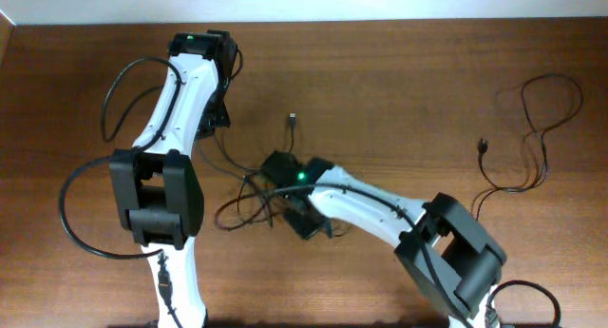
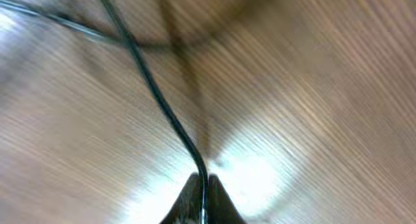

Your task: Untangle cables

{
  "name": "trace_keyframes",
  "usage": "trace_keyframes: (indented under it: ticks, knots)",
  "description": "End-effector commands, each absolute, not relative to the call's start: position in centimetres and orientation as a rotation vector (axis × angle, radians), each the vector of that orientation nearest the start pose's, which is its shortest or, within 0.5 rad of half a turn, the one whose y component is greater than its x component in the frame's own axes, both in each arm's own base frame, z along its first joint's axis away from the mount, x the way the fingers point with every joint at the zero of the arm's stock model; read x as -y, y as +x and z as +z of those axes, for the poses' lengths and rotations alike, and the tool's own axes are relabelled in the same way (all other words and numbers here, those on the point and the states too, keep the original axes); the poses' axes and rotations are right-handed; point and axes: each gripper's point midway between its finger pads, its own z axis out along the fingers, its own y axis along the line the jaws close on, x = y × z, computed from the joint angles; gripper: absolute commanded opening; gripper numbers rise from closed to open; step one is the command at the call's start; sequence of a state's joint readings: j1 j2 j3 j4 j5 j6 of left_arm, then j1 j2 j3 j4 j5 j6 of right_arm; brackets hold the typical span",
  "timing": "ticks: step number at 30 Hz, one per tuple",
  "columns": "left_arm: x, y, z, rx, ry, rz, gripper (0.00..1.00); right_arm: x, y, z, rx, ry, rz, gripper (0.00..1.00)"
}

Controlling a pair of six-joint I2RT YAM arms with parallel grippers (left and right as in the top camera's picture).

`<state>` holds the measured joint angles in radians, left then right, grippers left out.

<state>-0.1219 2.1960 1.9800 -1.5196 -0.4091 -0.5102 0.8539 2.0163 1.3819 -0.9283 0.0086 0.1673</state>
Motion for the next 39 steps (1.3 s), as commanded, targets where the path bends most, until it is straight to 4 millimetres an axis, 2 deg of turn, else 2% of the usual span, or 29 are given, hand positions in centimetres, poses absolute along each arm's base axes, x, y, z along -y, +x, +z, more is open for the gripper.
trace_keyframes:
  ticks: [1, 2, 4, 6, 8, 9, 12, 16, 18, 19, 20, 21, 23, 25, 27, 29, 31, 34, 39]
  knots:
    - [-2.4, 39.5, 10.4, -3.026, -0.563, 0.721, 0.00, -22.1, 25.7, 1.3, -3.057, -0.957, -0.218, 0.04]
    - [-2.4, 39.5, 10.4, -3.026, -0.564, 0.721, 0.00, -20.4, 26.1, 1.8, -3.101, -0.892, -0.234, 0.04]
    - [-2.4, 39.6, 10.4, -3.024, -0.564, 0.719, 0.01, -18.1, 27.2, 3.2, -3.129, -0.778, -0.230, 0.04]
    - [-2.4, 39.6, 10.4, -3.024, -0.564, 0.719, 0.01, -15.5, 29.1, 5.7, -3.089, -0.638, -0.243, 0.04]
    - [-2.4, 39.6, 10.4, -3.023, -0.564, 0.718, 0.01, -12.4, 30.9, 10.1, -2.991, -0.494, -0.278, 0.04]
    - [-2.4, 39.7, 10.4, -3.021, -0.565, 0.716, 0.01, -10.7, 31.8, 13.4, -2.910, -0.402, -0.281, 0.04]
    - [-2.1, 39.8, 10.2, -3.025, -0.571, 0.685, 0.01, -8.0, 32.7, 21.0, -2.704, -0.214, -0.202, 0.04]
    - [-2.0, 39.9, 10.2, -3.024, -0.572, 0.676, 0.01, -6.2, 32.0, 29.9, -2.408, -0.080, -0.089, 0.04]
    - [-2.0, 39.9, 10.2, -3.024, -0.572, 0.676, 0.01, -4.9, 30.8, 34.1, -2.250, 0.012, -0.053, 0.04]
    - [-2.0, 39.9, 10.2, -3.024, -0.572, 0.676, 0.01, -3.7, 29.9, 36.4, -2.160, 0.065, -0.078, 0.04]
    - [-2.0, 39.9, 10.1, -3.022, -0.573, 0.675, 0.01, -2.7, 29.4, 37.6, -2.108, 0.102, -0.111, 0.04]
    - [-2.0, 39.9, 10.1, -3.022, -0.573, 0.675, 0.01, -1.6, 28.9, 38.7, -2.064, 0.144, -0.155, 0.04]
    - [-2.0, 39.9, 10.1, -3.022, -0.573, 0.674, 0.01, 1.6, 27.3, 40.6, -1.956, 0.333, -0.258, 0.04]
    - [-2.0, 39.9, 10.1, -3.022, -0.572, 0.675, 0.01, 5.3, 24.7, 43.0, -1.798, 0.546, -0.372, 0.04]
    - [-2.0, 39.9, 10.1, -3.022, -0.572, 0.675, 0.01, 7.1, 22.8, 45.0, -1.678, 0.648, -0.397, 0.04]
    - [-2.0, 39.9, 10.1, -3.022, -0.573, 0.674, 0.01, 8.2, 21.4, 46.6, -1.588, 0.707, -0.399, 0.04]
    - [-2.0, 39.9, 10.1, -3.022, -0.573, 0.674, 0.00, 8.4, 20.9, 47.2, -1.556, 0.723, -0.382, 0.04]
    - [-2.0, 39.9, 10.1, -3.022, -0.572, 0.675, 0.00, 8.9, 20.6, 47.4, -1.540, 0.744, -0.423, 0.04]
    - [-2.0, 39.9, 10.2, -3.025, -0.573, 0.676, 0.00, 8.6, 21.4, 46.5, -1.587, 0.722, -0.457, 0.04]
